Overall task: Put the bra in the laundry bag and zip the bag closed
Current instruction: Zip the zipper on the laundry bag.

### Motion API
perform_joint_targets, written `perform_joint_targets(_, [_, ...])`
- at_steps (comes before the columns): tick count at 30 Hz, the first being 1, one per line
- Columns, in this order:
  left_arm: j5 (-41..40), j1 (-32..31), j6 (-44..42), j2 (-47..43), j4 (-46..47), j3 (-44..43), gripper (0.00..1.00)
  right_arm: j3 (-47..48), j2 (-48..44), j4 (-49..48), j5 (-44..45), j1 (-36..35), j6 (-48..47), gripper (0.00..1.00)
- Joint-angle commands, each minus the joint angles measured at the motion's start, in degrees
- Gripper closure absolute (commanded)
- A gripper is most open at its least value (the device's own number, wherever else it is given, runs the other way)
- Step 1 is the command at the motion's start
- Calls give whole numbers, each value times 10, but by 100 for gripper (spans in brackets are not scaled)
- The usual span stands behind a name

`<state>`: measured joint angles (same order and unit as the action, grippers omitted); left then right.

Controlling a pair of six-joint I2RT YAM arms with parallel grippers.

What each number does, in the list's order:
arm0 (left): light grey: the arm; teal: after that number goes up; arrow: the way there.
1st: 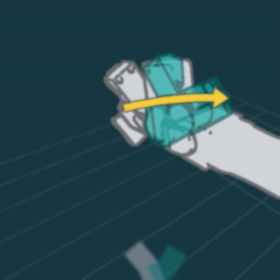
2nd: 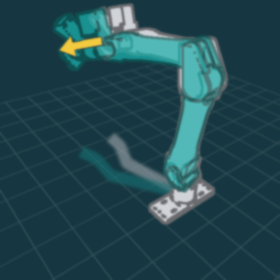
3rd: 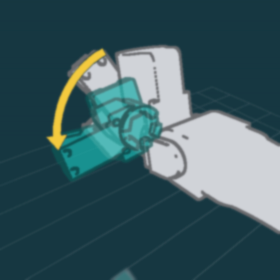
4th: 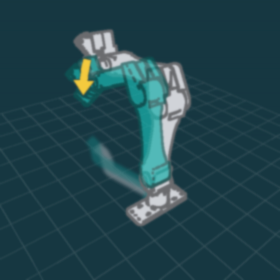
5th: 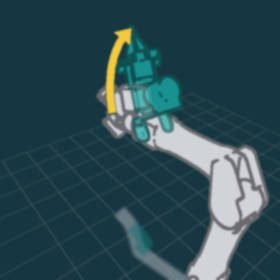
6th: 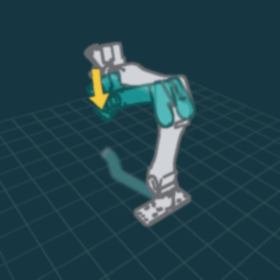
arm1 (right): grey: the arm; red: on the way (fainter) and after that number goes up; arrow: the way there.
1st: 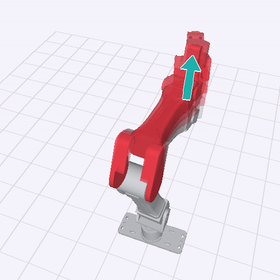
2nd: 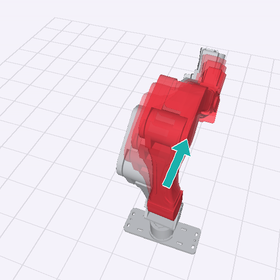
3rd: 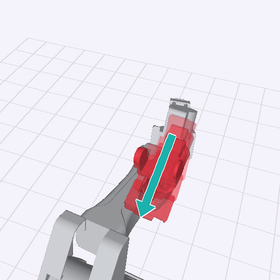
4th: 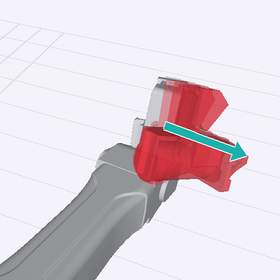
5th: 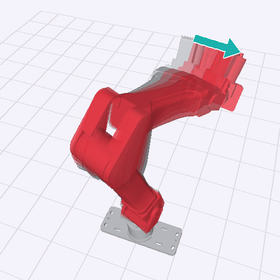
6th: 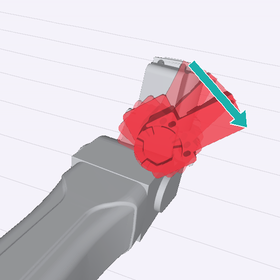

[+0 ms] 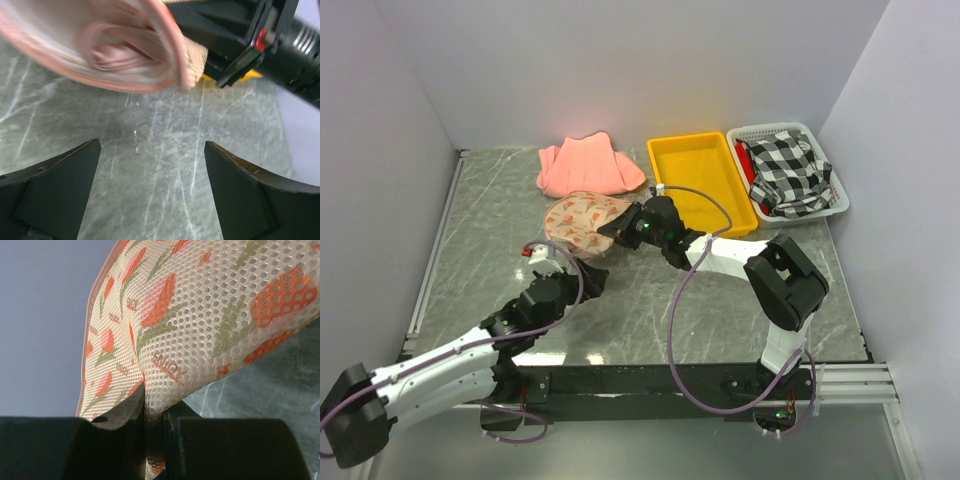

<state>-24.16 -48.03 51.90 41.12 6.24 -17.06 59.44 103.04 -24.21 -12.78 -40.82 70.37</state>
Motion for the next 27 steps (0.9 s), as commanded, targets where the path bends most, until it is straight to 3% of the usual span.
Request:
perform_joint_targets(1, [-62,-35,-60,57,104,-29,9,31,-21,-6,-1,3,11,100])
perform_joint_targets(7, [-150,-63,-135,126,141,-58,10,23,-26,-8,-6,3,8,100])
perform_joint_targets(10, [-192,-73,-142,153,177,-47,16,21,-28,-12,-11,3,8,100])
perform_joint_targets(21, [-241,-101,-93,240,208,-61,27,15,-39,-10,-6,2,6,100])
perform_joint_targets(27, [-266,-109,-90,246,219,-74,26,9,-39,-12,-6,1,6,100])
